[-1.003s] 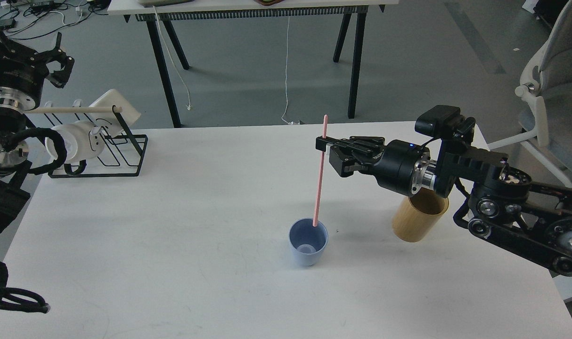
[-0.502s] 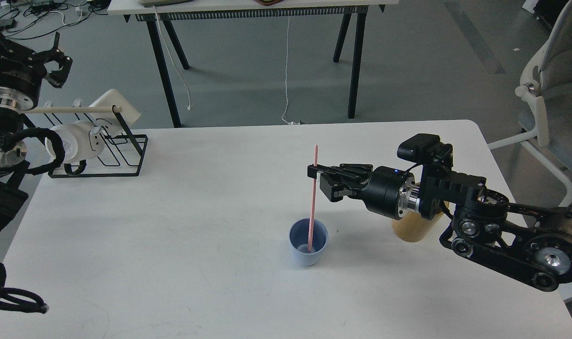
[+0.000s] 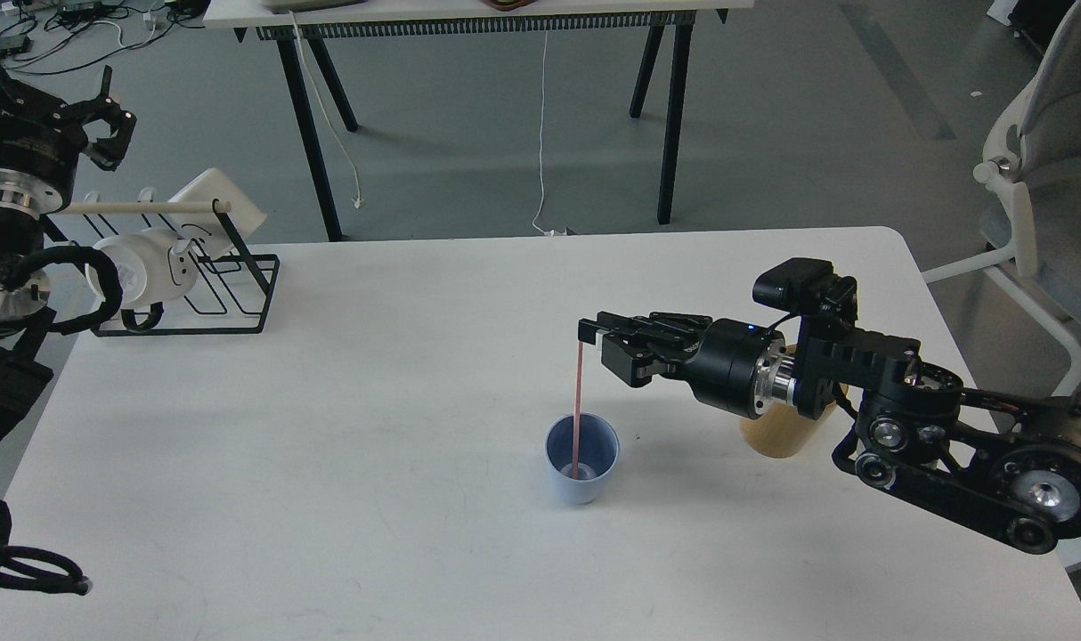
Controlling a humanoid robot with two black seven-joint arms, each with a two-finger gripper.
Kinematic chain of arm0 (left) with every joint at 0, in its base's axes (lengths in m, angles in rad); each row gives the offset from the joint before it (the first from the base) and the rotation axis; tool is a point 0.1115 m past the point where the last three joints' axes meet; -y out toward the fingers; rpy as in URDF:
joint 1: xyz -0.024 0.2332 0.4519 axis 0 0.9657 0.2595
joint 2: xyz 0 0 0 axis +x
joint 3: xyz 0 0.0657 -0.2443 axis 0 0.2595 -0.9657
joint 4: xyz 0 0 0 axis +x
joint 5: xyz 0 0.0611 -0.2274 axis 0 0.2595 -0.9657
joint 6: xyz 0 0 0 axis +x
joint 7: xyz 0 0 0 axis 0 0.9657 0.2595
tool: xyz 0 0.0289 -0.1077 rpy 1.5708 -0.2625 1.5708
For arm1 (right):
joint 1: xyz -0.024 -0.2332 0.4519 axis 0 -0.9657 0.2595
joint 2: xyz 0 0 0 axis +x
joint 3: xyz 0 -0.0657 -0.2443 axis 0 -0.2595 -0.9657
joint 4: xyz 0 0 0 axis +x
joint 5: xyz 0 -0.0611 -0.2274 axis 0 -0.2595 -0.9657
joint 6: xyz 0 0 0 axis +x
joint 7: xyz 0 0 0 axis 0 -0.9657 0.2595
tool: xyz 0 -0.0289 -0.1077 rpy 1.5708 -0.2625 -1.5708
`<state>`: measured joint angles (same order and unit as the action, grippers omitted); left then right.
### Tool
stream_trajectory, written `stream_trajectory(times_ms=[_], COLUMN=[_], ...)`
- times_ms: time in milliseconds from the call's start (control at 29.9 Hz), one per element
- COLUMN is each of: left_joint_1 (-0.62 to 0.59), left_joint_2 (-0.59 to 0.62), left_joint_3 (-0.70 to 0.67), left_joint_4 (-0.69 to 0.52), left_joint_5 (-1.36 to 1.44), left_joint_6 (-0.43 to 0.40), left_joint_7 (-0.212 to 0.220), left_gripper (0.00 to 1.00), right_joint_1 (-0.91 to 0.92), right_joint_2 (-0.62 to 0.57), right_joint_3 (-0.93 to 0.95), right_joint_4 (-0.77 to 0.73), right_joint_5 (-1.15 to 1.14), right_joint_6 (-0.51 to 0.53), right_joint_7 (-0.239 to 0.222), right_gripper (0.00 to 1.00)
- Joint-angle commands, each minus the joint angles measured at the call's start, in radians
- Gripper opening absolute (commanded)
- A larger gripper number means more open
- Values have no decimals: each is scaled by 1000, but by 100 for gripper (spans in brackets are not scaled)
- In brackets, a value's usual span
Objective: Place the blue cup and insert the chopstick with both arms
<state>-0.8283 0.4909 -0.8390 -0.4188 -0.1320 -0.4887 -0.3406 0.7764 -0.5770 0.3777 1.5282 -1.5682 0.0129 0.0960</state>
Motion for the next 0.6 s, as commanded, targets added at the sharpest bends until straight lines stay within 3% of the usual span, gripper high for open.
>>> stream_trajectory(times_ms=[0, 267, 468, 568], left_joint_1=[0, 3, -2, -8], left_joint_2=[0, -8, -14, -17], left_joint_3=[0, 1, 5, 5], left_joint_4=[0, 0, 0, -2], left_joint_5=[0, 2, 2, 3], left_joint_6=[0, 0, 0, 0], left_joint_7=[0, -3, 6, 12], left_gripper=[99, 100, 100, 100], right_joint_1=[-5, 33, 60, 61], right_joint_2=[6, 8, 60, 106], right_joint_3=[156, 354, 487, 541], right_joint_4=[-17, -149, -429, -554], right_joint_5=[71, 578, 968, 1098], right_joint_6=[10, 21, 191, 265], right_joint_7=[-4, -12, 31, 27], right_gripper=[99, 100, 100, 100])
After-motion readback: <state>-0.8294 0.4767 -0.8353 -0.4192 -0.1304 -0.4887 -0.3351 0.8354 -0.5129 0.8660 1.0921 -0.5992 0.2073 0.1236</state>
